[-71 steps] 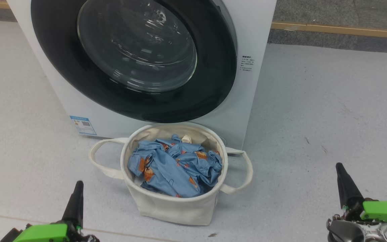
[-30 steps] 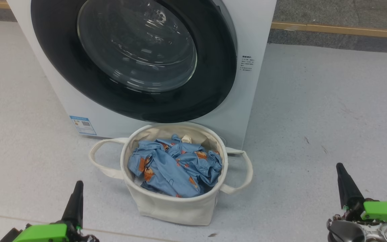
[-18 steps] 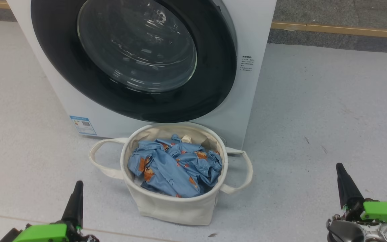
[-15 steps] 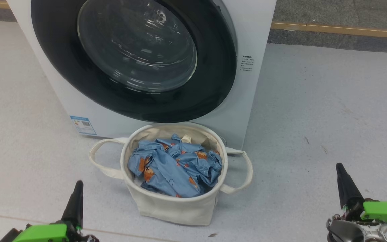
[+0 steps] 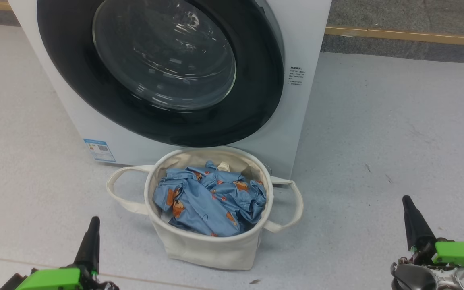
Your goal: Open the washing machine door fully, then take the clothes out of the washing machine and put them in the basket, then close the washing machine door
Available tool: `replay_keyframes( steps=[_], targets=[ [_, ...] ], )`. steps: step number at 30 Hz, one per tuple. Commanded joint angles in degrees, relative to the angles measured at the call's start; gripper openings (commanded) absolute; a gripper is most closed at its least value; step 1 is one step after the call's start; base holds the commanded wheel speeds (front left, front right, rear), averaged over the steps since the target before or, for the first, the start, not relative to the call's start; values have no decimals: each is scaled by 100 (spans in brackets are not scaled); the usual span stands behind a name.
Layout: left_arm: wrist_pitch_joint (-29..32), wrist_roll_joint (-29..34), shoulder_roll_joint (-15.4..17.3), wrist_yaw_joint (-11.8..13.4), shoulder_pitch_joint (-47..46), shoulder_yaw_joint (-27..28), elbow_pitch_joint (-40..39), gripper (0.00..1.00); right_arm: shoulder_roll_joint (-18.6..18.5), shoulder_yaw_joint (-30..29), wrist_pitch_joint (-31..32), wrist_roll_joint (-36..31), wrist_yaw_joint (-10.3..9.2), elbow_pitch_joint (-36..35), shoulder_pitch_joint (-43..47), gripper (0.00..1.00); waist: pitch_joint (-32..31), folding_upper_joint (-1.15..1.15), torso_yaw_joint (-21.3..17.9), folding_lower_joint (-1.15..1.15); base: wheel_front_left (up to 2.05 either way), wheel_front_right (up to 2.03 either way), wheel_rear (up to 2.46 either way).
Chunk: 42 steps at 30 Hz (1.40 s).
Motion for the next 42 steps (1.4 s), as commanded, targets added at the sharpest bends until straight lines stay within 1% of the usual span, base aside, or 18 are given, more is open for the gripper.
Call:
replay_keyframes(
  steps=[1,42],
  targets=[
    [36,16,26,-41,-148,193,-151,0,-14,90,46,-46,3,-184,-78,0,0,0,0,0,0,0,0],
    [45,24,19,-41,-149,203,-151,0,10,56,73,-74,3,-182,-82,0,0,0,0,0,0,0,0]
  ],
)
